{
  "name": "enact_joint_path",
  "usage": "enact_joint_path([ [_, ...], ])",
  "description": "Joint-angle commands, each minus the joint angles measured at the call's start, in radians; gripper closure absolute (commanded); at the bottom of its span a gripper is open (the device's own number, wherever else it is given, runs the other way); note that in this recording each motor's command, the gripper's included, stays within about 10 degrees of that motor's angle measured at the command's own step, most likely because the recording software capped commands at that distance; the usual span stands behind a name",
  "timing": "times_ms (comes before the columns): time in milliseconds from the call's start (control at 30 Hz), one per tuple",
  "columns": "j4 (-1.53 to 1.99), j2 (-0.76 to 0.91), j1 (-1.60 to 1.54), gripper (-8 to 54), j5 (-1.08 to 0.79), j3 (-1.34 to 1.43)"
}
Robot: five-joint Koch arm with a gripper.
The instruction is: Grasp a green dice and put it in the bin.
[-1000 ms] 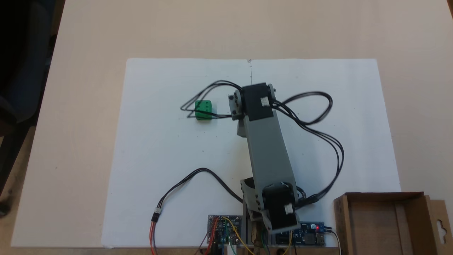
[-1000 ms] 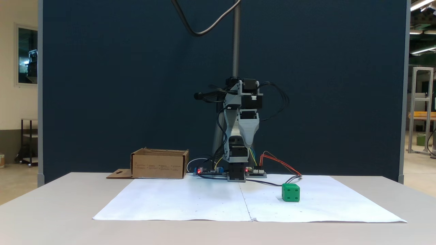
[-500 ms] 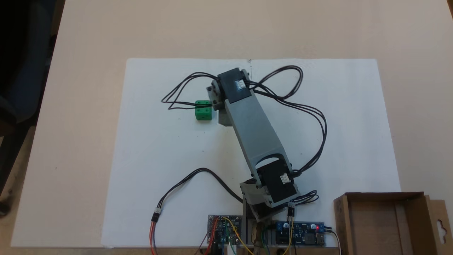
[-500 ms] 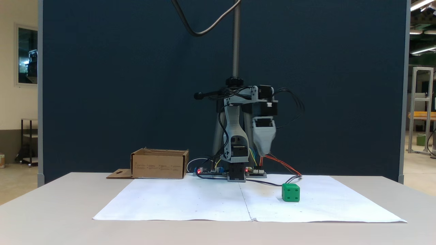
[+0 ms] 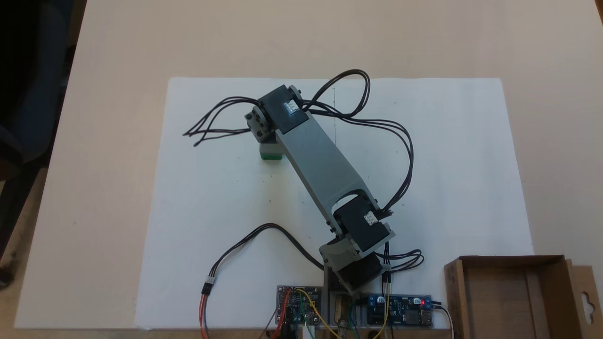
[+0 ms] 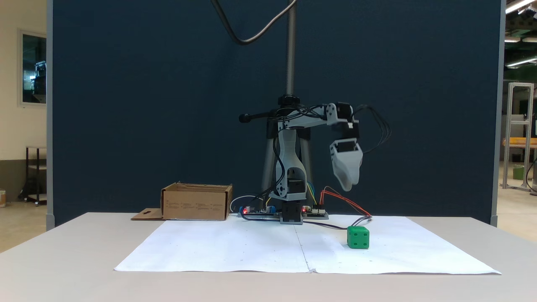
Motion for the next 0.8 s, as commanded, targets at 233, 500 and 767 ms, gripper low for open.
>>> enact_joint_path([
  [233, -0.015, -0.041, -0.038, 4.8, 0.097, -0.094],
  [500, -0.023, -0.087, -0.038, 4.8, 0.104, -0.094],
  [767, -0.034, -0.156, -0.038, 4.7, 0.104, -0.078],
])
